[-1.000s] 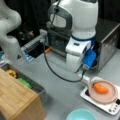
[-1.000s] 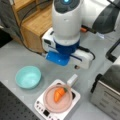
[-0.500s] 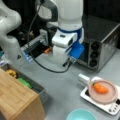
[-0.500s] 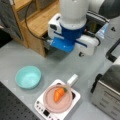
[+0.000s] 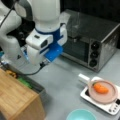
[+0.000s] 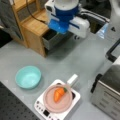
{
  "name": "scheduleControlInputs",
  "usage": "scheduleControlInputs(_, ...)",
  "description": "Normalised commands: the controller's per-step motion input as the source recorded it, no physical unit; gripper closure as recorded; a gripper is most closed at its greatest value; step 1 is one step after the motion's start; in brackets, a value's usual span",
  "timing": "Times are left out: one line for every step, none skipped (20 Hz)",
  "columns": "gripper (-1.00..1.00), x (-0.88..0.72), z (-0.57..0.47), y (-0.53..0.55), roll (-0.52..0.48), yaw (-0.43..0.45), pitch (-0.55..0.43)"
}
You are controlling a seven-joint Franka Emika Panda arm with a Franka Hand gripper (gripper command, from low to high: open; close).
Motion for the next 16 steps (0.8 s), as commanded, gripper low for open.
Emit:
scheduleControlInputs(-1.0, -0.68, -0.22, -0.27, 0.084, 0.005, -0.189)
scheduleControlInputs(-1.0, -0.64, -0.24, -0.22, 0.063, 0.018, -0.2)
scheduleControlInputs(-1.0, -0.58, -0.25, -0.19, 0.042, 0.033, -0.208)
scheduleControlInputs(-1.0, -0.47, -0.24, -0.12, 0.023, 0.047, -0.211)
scheduleControlInputs(-1.0, -0.4, -0.23, -0.1, 0.005, 0.064, -0.219)
scheduleControlInputs(-1.0, -0.33, -0.22, -0.08, -0.018, 0.076, -0.224)
scheduleControlInputs(-1.0, -0.3, -0.21, -0.07, -0.034, 0.086, -0.221)
scheduleControlInputs(-1.0, -0.23, -0.18, -0.06, -0.047, 0.094, -0.213)
scheduleControlInputs(-1.0, -0.19, -0.17, -0.05, -0.06, 0.101, -0.204)
scheduleControlInputs(-1.0, -0.16, -0.17, -0.04, -0.067, 0.104, -0.196)
scheduleControlInputs(-1.0, -0.13, -0.18, -0.03, -0.069, 0.101, -0.203)
scheduleControlInputs(-1.0, -0.11, -0.19, -0.03, -0.071, 0.101, -0.198)
scheduleControlInputs(-1.0, -0.1, -0.19, -0.04, -0.071, 0.1, -0.189)
scheduleControlInputs(-1.0, -0.09, -0.2, -0.04, -0.064, 0.101, -0.186)
scheduleControlInputs(-1.0, -0.09, -0.21, -0.05, -0.056, 0.1, -0.181)
scheduleControlInputs(-1.0, -0.09, -0.21, -0.06, -0.046, 0.102, -0.181)
